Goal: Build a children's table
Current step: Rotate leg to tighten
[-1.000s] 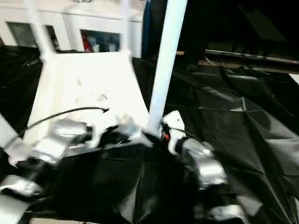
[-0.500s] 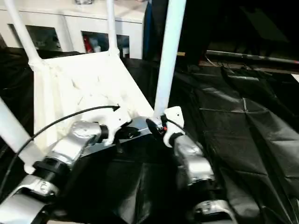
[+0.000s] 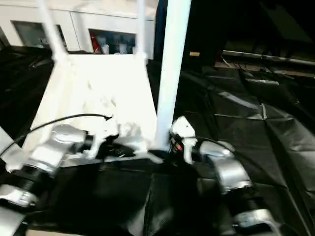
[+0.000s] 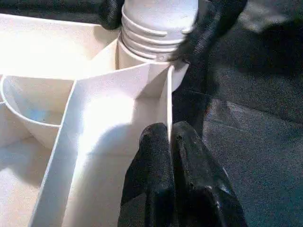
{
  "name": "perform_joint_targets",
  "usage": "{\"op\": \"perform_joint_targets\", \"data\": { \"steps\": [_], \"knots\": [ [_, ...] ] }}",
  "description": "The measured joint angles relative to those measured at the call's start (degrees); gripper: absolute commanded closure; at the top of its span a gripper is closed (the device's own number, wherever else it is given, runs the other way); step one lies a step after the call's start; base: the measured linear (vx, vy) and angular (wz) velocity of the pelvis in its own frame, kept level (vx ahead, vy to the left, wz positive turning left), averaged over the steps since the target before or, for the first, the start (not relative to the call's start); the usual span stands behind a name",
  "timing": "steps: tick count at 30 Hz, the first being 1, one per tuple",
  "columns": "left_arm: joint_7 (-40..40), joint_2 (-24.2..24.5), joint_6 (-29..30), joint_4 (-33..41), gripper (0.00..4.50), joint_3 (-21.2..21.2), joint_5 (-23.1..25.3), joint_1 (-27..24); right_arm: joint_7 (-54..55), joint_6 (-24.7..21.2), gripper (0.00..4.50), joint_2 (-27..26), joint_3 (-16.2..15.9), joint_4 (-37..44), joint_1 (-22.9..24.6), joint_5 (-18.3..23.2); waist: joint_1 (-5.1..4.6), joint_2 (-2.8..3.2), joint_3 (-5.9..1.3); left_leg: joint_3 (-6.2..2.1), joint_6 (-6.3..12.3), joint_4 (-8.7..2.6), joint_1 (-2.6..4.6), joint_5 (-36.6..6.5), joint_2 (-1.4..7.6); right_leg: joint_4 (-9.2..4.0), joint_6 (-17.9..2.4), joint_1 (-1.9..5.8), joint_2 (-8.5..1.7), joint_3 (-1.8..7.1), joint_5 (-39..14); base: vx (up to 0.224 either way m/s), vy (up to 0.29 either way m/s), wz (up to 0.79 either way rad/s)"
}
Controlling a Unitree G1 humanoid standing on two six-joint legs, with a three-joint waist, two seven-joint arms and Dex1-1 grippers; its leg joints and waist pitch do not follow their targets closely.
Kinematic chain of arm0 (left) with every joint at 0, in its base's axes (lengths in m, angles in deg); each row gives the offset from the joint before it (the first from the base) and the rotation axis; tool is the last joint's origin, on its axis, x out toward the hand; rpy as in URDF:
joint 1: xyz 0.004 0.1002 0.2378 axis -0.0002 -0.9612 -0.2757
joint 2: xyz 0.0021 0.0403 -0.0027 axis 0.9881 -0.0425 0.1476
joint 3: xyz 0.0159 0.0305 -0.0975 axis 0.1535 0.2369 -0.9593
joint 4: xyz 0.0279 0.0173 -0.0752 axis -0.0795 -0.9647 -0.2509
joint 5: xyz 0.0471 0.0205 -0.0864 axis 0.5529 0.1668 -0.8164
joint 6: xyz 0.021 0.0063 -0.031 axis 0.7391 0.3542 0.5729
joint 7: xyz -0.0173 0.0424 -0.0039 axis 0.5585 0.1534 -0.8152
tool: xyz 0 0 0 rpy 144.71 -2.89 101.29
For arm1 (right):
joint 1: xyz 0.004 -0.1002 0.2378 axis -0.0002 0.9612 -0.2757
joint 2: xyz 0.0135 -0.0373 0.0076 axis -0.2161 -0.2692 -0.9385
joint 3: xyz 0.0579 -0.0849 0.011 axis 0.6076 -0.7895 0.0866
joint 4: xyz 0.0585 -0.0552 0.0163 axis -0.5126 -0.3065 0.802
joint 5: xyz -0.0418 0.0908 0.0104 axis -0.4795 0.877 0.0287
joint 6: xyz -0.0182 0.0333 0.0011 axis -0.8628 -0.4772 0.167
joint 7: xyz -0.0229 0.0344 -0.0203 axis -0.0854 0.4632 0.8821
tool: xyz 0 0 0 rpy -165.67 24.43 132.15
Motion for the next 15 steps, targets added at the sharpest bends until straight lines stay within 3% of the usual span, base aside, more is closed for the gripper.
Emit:
{"op": "perform_joint_targets", "data": {
  "steps": [6,8,15],
  "knots": [
    [-0.7,0.1,-0.4,-0.5,4.5,-0.1,-0.1,0.2,-0.5,-0.2,1.3,0.3,-0.1,0.1,-0.1,0.0,0.06,0.0,0.0,0.02,0.0,-0.01,0.03,0.0,0.01,0.02,0.0,0.02,0.0,-0.01,0.0,0.0,0.0,0.0],
    [-0.9,0.2,-0.3,-0.5,4.5,-0.1,-0.3,0.2,-0.7,-0.4,1.58,0.3,-0.1,0.1,-0.1,0.1,0.07,0.0,0.0,0.05,0.0,-0.01,0.03,0.0,0.01,0.02,0.0,0.02,0.0,0.0,0.0,0.0,0.0,0.0],
    [-0.7,-0.1,-1.0,-0.9,4.5,-0.1,-0.3,0.2,-0.4,-1.5,1.72,-0.1,0.3,0.5,0.2,0.6,0.09,0.01,-0.01,0.09,0.0,0.0,0.06,0.0,0.01,0.04,0.0,0.03,0.0,0.01,0.0,0.0,0.0,0.0]
  ]
}}
